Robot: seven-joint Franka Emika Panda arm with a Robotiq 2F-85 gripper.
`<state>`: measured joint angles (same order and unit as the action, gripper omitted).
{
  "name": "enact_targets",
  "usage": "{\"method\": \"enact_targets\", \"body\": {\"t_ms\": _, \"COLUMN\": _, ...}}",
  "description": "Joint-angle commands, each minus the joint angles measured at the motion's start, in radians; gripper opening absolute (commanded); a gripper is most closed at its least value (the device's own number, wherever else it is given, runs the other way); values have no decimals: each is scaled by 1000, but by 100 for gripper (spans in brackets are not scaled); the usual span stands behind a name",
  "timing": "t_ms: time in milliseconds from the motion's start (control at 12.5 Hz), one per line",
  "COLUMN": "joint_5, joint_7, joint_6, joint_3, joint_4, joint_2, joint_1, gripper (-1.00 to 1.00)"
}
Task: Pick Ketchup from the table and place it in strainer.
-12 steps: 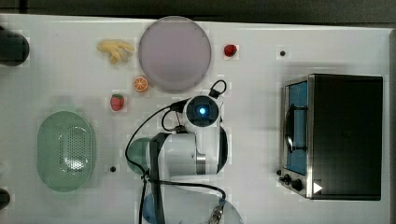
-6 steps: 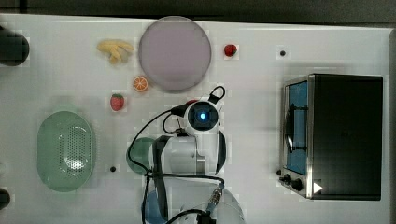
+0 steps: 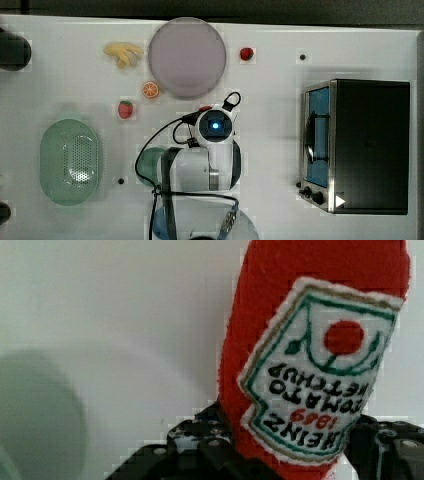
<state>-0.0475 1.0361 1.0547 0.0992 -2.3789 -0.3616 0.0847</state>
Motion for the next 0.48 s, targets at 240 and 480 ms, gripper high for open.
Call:
{"method": "enact_targets", "body": {"t_ms": 240, "joint_5": -1, "joint_7": -24, "joint_6": -348, "joint_3": 34, "joint_4": 100, "joint_2": 312, "joint_1": -2, "gripper": 22}}
{"method": "enact_targets", "body": {"t_ms": 480, "joint_5": 7, "joint_7": -108, "joint_6": -549, "joint_3": 90, "joint_4": 155, "joint_2": 429, "joint_1": -10, "gripper": 22}}
